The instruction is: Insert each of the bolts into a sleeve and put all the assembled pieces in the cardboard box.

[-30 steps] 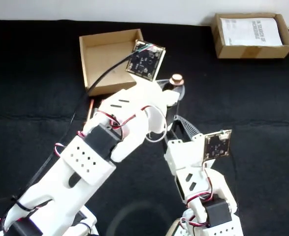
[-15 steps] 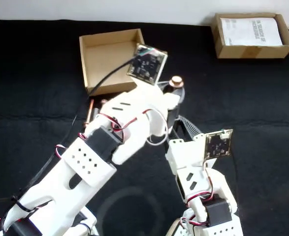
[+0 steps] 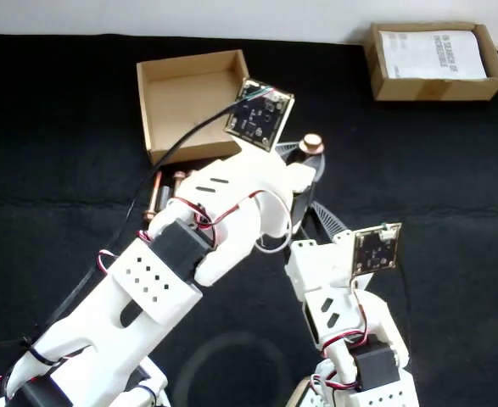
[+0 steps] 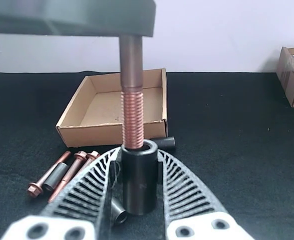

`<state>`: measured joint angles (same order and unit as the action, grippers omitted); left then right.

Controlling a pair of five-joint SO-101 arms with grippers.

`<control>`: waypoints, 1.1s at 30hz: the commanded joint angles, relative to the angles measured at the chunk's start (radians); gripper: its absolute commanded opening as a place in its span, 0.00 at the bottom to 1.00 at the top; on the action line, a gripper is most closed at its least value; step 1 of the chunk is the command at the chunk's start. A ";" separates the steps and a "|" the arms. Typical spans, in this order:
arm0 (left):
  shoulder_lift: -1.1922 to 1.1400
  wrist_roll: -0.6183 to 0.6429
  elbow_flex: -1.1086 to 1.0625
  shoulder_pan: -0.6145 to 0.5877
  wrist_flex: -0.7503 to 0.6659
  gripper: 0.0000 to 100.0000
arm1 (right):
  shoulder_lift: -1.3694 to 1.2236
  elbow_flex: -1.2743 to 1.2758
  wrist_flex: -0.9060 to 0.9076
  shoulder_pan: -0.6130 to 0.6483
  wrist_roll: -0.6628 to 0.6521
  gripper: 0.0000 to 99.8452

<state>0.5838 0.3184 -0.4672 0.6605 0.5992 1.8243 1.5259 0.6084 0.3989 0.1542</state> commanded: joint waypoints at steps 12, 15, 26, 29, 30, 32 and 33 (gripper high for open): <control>0.028 0.003 -0.064 0.030 -0.058 0.01 | 0.001 -0.008 -0.025 -0.012 0.008 0.01; 0.031 -0.003 -0.062 0.028 -0.012 0.01 | 0.001 -0.008 -0.025 -0.013 0.008 0.01; 0.038 -0.198 -0.054 0.041 0.356 0.15 | 0.001 -0.019 -0.031 -0.015 0.006 0.01; 0.039 -0.198 -0.031 0.039 0.454 0.27 | 0.001 -0.016 -0.047 -0.015 0.006 0.01; 0.039 -0.196 -0.013 0.039 0.497 0.29 | 0.001 -0.015 -0.048 -0.015 0.005 0.01; 0.039 -0.196 0.036 0.039 0.585 0.31 | 0.001 -0.010 -0.050 -0.015 -0.023 0.01; 0.039 -0.196 0.067 0.039 0.626 0.30 | 0.001 -0.010 -0.059 -0.015 -0.043 0.01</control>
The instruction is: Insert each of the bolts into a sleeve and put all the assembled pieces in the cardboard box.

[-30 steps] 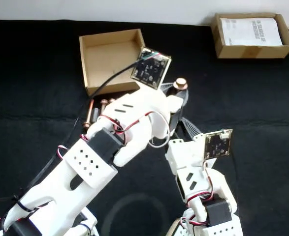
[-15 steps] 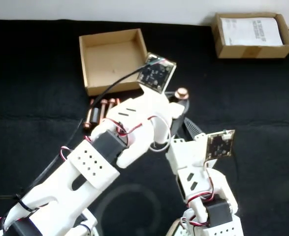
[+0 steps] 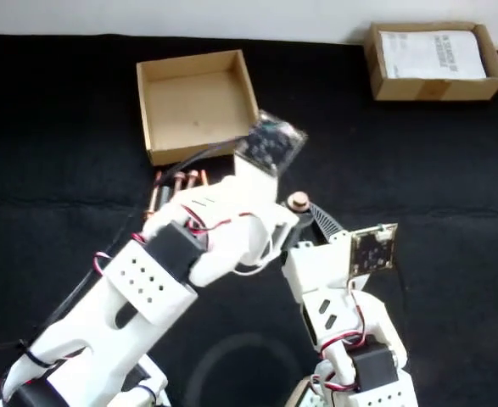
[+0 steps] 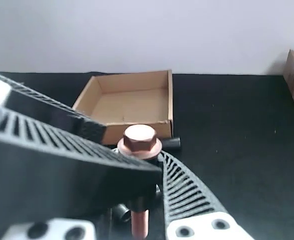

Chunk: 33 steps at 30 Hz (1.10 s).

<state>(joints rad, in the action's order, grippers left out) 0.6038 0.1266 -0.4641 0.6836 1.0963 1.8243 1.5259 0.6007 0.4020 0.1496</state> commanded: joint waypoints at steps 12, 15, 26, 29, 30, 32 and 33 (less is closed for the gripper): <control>0.107 -0.005 0.435 -0.062 0.615 0.30 | -0.007 -0.104 -0.116 -0.122 -0.064 0.01; 0.222 -0.006 0.435 -0.173 0.614 0.30 | -0.085 -0.232 -0.113 -0.120 -0.064 0.01; 0.555 -0.008 0.173 -0.596 0.614 0.30 | -0.777 -0.954 0.061 -0.119 0.049 0.01; 0.654 -0.008 0.005 -0.680 0.571 0.30 | -0.952 -1.184 0.220 -0.116 0.087 0.01; 0.691 -0.006 -0.059 -0.716 0.546 0.30 | -1.009 -1.260 0.275 -0.114 0.098 0.01; 0.766 -0.006 -0.188 -0.780 0.480 0.30 | -1.127 -1.412 0.386 -0.101 0.106 0.01; 0.805 -0.006 -0.254 -0.808 0.439 0.30 | -1.184 -1.489 0.444 -0.090 0.104 0.01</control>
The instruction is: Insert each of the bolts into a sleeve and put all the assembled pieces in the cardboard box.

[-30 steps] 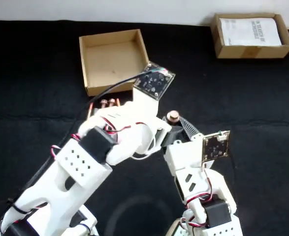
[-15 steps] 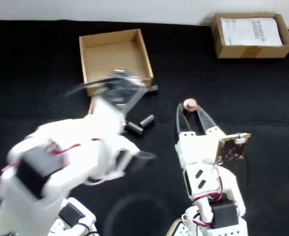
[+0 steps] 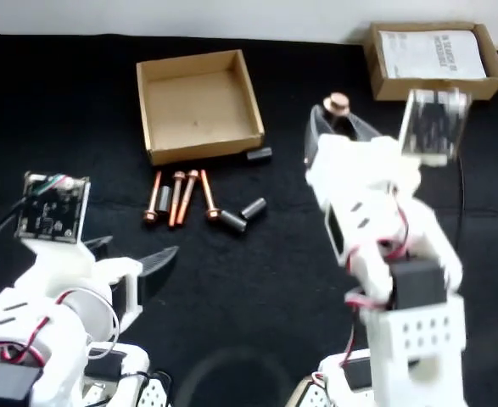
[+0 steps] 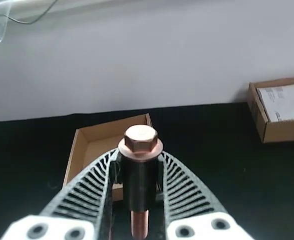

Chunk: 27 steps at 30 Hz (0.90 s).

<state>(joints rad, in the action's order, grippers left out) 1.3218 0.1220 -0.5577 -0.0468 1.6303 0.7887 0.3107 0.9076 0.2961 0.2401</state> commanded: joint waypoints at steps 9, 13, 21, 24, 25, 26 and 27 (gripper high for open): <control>0.435 0.104 -0.682 -0.196 -0.470 0.18 | -0.668 -0.961 0.529 0.099 -0.012 0.01; 0.499 0.169 -0.809 -0.199 -0.600 0.02 | -0.839 -1.167 0.610 0.133 -0.192 0.01; 0.487 0.281 -1.013 -0.199 -0.802 0.02 | -1.058 -1.273 0.621 0.133 -0.497 0.01; 0.487 0.334 -1.122 -0.209 -0.928 0.02 | -1.119 -1.277 0.610 0.137 -0.586 0.01; 0.479 0.350 -1.139 -0.226 -0.970 0.02 | -1.142 -1.279 0.599 0.140 -0.631 0.01; 0.476 0.365 -1.138 -0.242 -0.993 0.02 | -1.165 -1.279 0.581 0.145 -0.671 0.01; 0.473 0.384 -1.138 -0.260 -1.000 0.02 | -1.185 -1.279 0.561 0.147 -0.712 0.01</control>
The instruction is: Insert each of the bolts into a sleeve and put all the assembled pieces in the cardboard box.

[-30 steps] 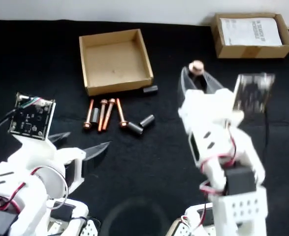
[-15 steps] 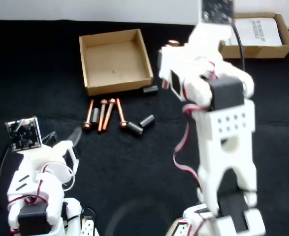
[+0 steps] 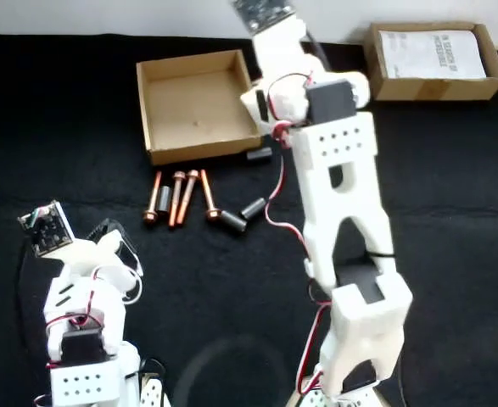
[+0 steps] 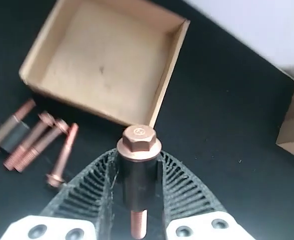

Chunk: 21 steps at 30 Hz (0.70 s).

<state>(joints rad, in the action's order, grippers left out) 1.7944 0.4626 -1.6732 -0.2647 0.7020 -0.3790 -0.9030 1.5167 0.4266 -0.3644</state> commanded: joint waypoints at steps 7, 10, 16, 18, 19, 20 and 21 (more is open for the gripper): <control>-0.035 0.091 -0.022 -0.038 -0.057 0.02 | -0.163 -0.065 -0.223 0.044 -0.420 0.01; -0.035 0.091 -0.024 -0.025 -0.057 0.02 | -0.234 -0.065 -0.343 0.058 -0.525 0.01; -0.035 0.084 -0.024 -0.027 -0.055 0.03 | -0.361 -0.065 -0.688 0.056 -0.718 0.01; -0.035 0.084 -0.024 -0.027 -0.055 0.03 | -0.398 -0.065 -0.756 0.056 -0.750 0.01; -0.035 0.084 -0.024 -0.027 -0.055 0.03 | -0.417 -0.065 -0.768 0.058 -0.760 0.01; -0.035 0.084 -0.024 -0.027 -0.055 0.03 | -0.437 -0.065 -0.774 0.059 -0.763 0.01; -0.035 0.084 -0.024 -0.027 -0.055 0.03 | -0.456 -0.065 -0.776 0.059 -0.761 0.01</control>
<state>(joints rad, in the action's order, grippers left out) 1.7668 0.5455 -1.6778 -0.3092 0.6605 -0.8255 -0.9030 0.7940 0.4787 -1.1009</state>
